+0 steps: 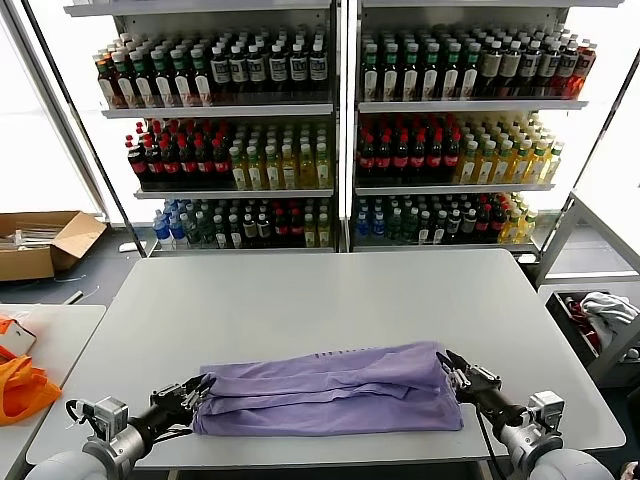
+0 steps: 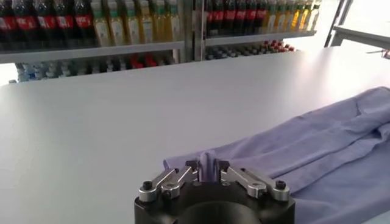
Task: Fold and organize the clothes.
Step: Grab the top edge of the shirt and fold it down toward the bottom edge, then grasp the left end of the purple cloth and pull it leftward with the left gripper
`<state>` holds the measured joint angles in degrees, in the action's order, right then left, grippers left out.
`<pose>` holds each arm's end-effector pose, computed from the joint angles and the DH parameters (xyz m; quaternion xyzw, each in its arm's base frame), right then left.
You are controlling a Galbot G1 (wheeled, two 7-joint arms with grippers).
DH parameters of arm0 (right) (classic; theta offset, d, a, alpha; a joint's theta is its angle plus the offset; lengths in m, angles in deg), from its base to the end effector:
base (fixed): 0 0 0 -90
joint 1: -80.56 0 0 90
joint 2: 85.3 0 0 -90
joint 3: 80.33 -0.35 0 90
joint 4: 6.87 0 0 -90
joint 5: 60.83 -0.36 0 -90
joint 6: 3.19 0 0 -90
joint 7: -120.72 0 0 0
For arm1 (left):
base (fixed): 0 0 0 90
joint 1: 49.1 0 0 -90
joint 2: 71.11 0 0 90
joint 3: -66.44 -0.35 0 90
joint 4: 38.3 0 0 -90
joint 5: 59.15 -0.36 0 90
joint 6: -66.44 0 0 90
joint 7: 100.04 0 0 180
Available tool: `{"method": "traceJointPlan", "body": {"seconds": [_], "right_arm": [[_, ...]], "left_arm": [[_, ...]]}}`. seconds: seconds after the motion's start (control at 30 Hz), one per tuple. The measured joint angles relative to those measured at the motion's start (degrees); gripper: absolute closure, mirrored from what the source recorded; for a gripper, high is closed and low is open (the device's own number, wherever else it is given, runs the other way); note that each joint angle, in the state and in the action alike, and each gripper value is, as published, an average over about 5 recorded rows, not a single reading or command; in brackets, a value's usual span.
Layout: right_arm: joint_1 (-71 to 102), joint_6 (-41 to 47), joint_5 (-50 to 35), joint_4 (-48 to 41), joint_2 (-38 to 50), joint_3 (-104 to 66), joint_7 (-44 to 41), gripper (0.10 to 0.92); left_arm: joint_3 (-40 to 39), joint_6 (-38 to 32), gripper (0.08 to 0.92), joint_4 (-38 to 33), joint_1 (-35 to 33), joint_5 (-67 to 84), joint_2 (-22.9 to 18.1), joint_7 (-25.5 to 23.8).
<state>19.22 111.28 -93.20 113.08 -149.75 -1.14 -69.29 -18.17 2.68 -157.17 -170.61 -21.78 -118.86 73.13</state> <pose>0.2073 -0.1262 -0.2596 0.1291 -0.9728 -0.0509 0.1855 0.2098 0.1404 -0.2582 -0.1832 -0.9431 -0.0307 0.2758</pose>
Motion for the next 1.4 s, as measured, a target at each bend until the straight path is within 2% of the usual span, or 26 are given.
{"method": "traceJointPlan", "body": {"seconds": [0.23,0.47,0.57,0.67,1.0,1.4], "right_arm": [[2.6,-4.7,3.1,0.0,-1.4,-4.6,-0.4,0.439],[5.5,-11.7,5.7,0.5,-3.4,-7.8,-0.7,0.243],[6.5,-14.0,6.7,0.7,-4.2,-8.4,-0.7,0.209],[7.2,-15.8,7.6,0.9,-4.8,-8.7,-0.7,0.203],[9.0,-19.1,8.9,1.5,-6.1,-9.1,-0.8,0.203],[9.6,-20.9,9.1,1.5,-6.7,-9.1,-0.7,0.203]], "left_arm": [[2.4,-0.4,0.494,-2.2,-2.4,0.1,-0.8,1.1],[1.2,-2.9,0.294,-3.5,-3.1,0.0,-4.6,5.8],[-0.3,-4.1,0.218,-3.4,-2.9,-0.7,-7.1,8.8],[-2.2,-4.9,0.183,-2.9,-2.6,-2.4,-9.7,12.1],[-8.7,-5.8,0.193,-0.8,-1.2,-8.1,-17.1,22.1],[-13.8,-7.7,0.518,0.8,-0.9,-12.8,-21.9,27.2]]}}
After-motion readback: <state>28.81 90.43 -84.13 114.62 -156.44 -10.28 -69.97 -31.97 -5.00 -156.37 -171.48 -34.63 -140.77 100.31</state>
